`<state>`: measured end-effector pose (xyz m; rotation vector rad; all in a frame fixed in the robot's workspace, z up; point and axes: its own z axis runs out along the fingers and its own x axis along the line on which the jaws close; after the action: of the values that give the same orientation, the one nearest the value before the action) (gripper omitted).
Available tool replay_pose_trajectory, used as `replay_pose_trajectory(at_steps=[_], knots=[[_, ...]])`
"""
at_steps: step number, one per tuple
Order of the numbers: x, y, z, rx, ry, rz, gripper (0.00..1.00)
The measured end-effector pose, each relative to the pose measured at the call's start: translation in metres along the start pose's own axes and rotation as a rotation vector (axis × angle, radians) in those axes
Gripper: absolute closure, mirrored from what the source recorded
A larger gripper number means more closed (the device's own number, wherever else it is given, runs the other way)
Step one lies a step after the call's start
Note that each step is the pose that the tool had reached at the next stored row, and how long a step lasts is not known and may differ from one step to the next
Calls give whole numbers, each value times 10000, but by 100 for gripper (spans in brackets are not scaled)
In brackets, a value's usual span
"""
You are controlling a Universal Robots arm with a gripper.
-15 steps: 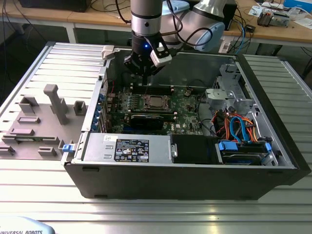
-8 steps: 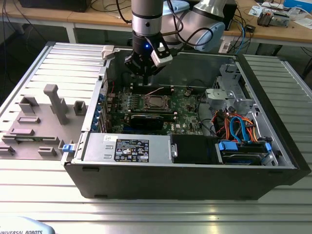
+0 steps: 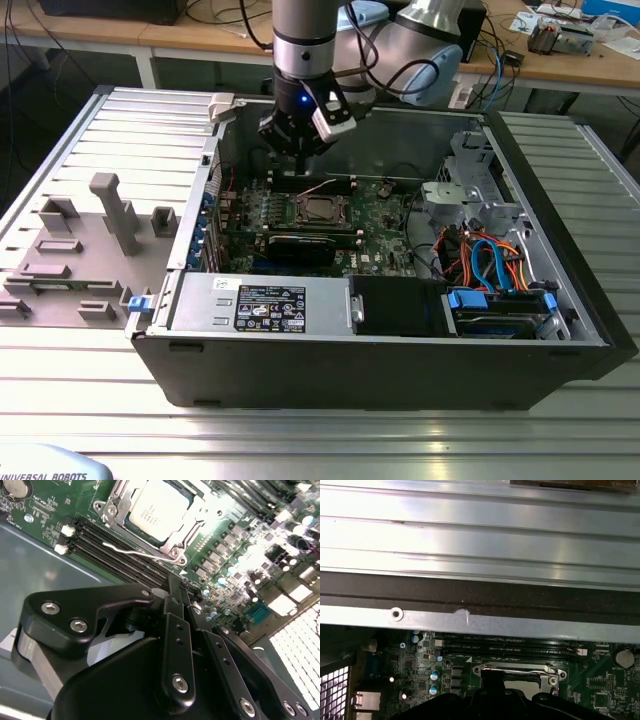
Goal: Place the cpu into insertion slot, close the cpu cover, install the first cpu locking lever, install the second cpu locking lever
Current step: 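Install the first cpu locking lever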
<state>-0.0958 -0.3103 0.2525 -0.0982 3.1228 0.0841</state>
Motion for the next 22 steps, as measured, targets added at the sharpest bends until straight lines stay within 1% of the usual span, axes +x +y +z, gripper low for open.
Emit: replay_pose_trajectory(at_steps=[2, 3, 5, 7, 10, 13, 14, 15, 16, 17, 22], knots=[[-17, -2, 18, 2, 0, 60, 89], [-41, -5, 34, 5, -4, 122, 89], [-104, -11, 90, 4, -8, 185, 89], [-131, -11, 132, 5, -8, 184, 89], [-170, -1, 179, 6, -6, 184, 89], [-213, 24, 209, 6, -7, 185, 89], [-246, 43, 237, 6, -7, 186, 89], [-299, 52, 271, 6, -8, 187, 89], [-407, 46, 315, 5, 14, 231, 89], [-475, 40, 347, 3, 85, 285, 89], [-506, 37, 379, 0, 99, 337, 89]])
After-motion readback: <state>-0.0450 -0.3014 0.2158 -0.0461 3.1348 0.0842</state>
